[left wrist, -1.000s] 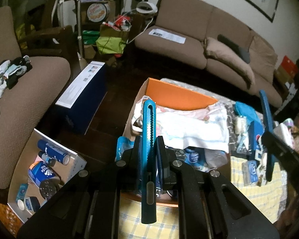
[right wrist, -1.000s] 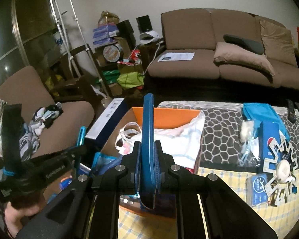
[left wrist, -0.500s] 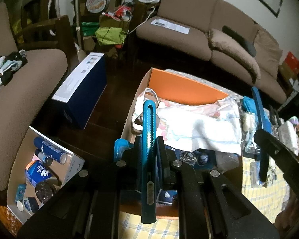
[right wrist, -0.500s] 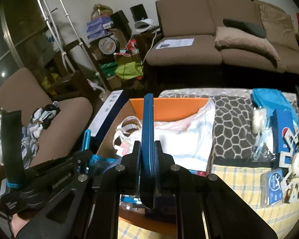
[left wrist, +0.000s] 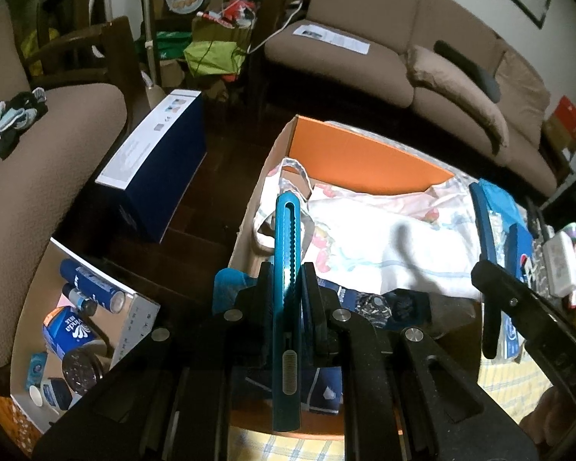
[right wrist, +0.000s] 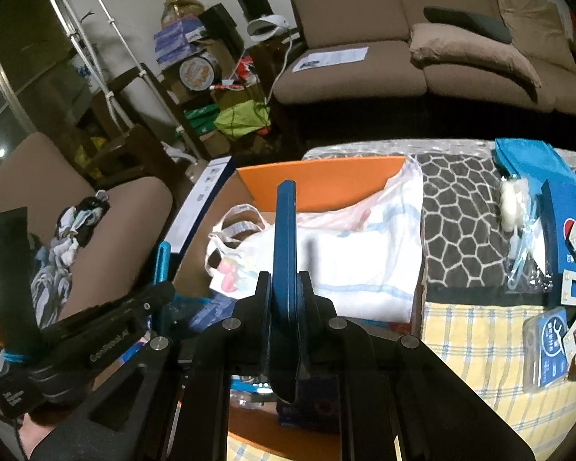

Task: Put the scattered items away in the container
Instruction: 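Carry the cutter and marker with both tools over the orange box, then lower the marker and cutter into the orange box and open both tools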

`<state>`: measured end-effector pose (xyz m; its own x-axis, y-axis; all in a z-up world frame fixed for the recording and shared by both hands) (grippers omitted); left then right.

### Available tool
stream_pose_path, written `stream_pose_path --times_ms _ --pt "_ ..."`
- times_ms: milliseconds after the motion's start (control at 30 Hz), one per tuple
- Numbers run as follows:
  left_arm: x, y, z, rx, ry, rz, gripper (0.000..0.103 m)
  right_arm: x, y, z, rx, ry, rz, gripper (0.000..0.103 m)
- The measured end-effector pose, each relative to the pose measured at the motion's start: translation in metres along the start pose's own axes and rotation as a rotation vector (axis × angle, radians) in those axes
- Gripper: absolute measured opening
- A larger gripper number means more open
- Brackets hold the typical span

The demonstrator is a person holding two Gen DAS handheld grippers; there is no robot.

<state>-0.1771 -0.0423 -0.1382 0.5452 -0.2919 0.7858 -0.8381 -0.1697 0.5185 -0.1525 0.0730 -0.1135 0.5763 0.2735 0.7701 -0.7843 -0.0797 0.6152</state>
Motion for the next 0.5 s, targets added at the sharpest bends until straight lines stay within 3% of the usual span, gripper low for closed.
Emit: stream_pose_path --times_ms 300,500 --pt "-0.011 -0.001 0.003 -0.015 -0.007 0.014 0.013 -0.013 0.005 -0.005 -0.011 -0.02 0.007 0.011" --pt "-0.02 -0.002 0.008 0.049 -0.114 0.057 0.013 -0.026 -0.002 -0.007 -0.02 -0.013 0.039 0.011"
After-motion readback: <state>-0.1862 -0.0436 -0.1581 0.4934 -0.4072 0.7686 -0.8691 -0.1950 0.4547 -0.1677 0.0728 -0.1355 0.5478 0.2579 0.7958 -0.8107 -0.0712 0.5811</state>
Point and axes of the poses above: each gripper's, at about its wrist camera, not at the fingertips, and x roughly against the way its jaws point, z to its left, y to its top, the point moved 10 cm from there along -x, roughly the way its jaws point, and after that the axes turned 13 degrees about -y, right-handed, at the moved point
